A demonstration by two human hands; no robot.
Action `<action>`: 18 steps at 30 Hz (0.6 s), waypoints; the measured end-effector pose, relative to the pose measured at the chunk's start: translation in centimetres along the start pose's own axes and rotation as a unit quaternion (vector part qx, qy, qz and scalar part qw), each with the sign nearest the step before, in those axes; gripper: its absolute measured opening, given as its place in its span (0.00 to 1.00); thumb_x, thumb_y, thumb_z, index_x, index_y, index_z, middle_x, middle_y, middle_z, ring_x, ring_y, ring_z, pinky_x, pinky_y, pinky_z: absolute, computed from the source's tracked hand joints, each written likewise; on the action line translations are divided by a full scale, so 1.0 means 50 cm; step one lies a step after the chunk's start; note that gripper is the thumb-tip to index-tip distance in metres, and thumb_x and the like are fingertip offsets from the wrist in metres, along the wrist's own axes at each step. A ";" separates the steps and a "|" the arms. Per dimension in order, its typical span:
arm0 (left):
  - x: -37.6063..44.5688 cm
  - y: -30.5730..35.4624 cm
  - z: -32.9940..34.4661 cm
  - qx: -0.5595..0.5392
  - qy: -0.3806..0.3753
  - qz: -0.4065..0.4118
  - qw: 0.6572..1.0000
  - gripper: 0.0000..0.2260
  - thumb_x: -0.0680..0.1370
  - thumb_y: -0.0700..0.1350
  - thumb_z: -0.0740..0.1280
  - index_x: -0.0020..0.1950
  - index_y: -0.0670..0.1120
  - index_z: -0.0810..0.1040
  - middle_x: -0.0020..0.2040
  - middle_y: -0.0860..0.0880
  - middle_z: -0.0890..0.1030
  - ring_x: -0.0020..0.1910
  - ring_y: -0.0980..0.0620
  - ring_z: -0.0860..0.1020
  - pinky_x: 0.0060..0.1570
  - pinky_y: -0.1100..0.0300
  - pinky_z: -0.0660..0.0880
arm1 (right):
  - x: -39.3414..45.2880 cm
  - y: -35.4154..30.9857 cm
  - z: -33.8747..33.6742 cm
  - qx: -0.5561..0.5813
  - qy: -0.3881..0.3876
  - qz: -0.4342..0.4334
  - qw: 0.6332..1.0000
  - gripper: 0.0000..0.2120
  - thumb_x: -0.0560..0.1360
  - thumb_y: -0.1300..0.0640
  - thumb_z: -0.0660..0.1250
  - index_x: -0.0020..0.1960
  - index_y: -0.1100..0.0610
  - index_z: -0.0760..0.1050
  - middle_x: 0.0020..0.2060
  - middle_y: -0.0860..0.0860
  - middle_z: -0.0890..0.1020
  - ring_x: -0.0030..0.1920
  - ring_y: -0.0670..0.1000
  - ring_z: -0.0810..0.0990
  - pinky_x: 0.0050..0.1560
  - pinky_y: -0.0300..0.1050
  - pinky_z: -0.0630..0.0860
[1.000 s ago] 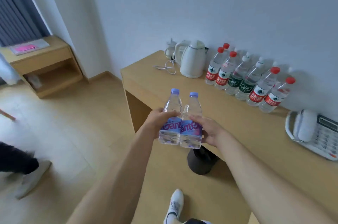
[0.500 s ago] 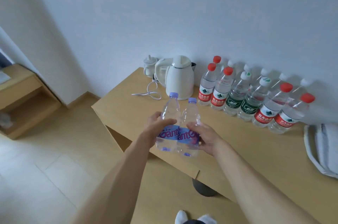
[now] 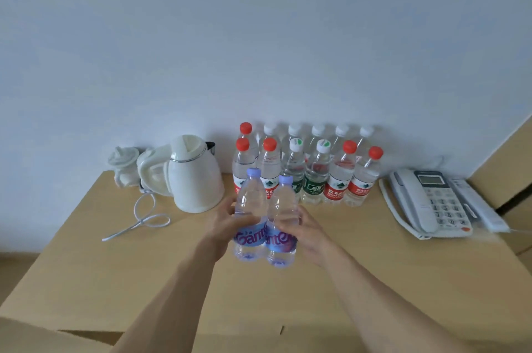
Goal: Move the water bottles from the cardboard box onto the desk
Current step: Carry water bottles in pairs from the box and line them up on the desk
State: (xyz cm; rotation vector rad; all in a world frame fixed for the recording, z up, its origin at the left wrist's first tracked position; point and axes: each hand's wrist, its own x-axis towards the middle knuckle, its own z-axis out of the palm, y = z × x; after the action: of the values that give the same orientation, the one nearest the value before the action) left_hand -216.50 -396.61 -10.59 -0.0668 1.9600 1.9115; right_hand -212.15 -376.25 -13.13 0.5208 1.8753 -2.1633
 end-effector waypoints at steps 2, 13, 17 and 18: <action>0.021 0.005 -0.012 0.027 -0.020 0.016 0.999 0.29 0.60 0.42 0.80 0.60 0.44 0.78 0.52 0.41 0.85 0.49 0.41 0.85 0.45 0.50 0.82 | 0.005 -0.007 -0.001 -0.002 0.007 -0.020 1.000 0.26 0.71 0.64 0.78 0.64 0.57 0.72 0.59 0.57 0.83 0.59 0.57 0.83 0.63 0.58 0.78; 0.057 -0.004 -0.042 0.140 -0.032 0.088 0.986 0.30 0.59 0.41 0.78 0.60 0.56 0.77 0.50 0.53 0.85 0.48 0.56 0.82 0.48 0.58 0.80 | 0.027 -0.021 0.011 -0.178 0.060 -0.080 0.979 0.31 0.68 0.58 0.80 0.66 0.51 0.70 0.58 0.49 0.82 0.59 0.48 0.80 0.61 0.52 0.79; 0.053 -0.027 -0.041 0.146 -0.032 0.099 0.984 0.30 0.61 0.40 0.78 0.59 0.60 0.75 0.51 0.54 0.85 0.47 0.57 0.82 0.42 0.62 0.79 | 0.029 -0.010 0.007 -0.190 0.064 -0.078 0.977 0.29 0.68 0.58 0.80 0.64 0.49 0.71 0.56 0.46 0.82 0.58 0.46 0.81 0.58 0.48 0.80; 0.053 -0.034 -0.040 0.144 -0.032 0.101 0.984 0.30 0.61 0.39 0.78 0.58 0.62 0.75 0.51 0.54 0.85 0.47 0.56 0.82 0.42 0.62 0.79 | 0.029 -0.008 0.006 -0.195 0.063 -0.078 0.976 0.29 0.68 0.58 0.80 0.64 0.48 0.71 0.56 0.46 0.82 0.58 0.46 0.80 0.58 0.48 0.80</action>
State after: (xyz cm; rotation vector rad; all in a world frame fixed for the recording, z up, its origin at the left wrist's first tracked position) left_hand -218.91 -398.03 -13.07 0.2807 2.2490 1.7011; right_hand -213.67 -376.43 -13.35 0.4493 2.4064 -1.8076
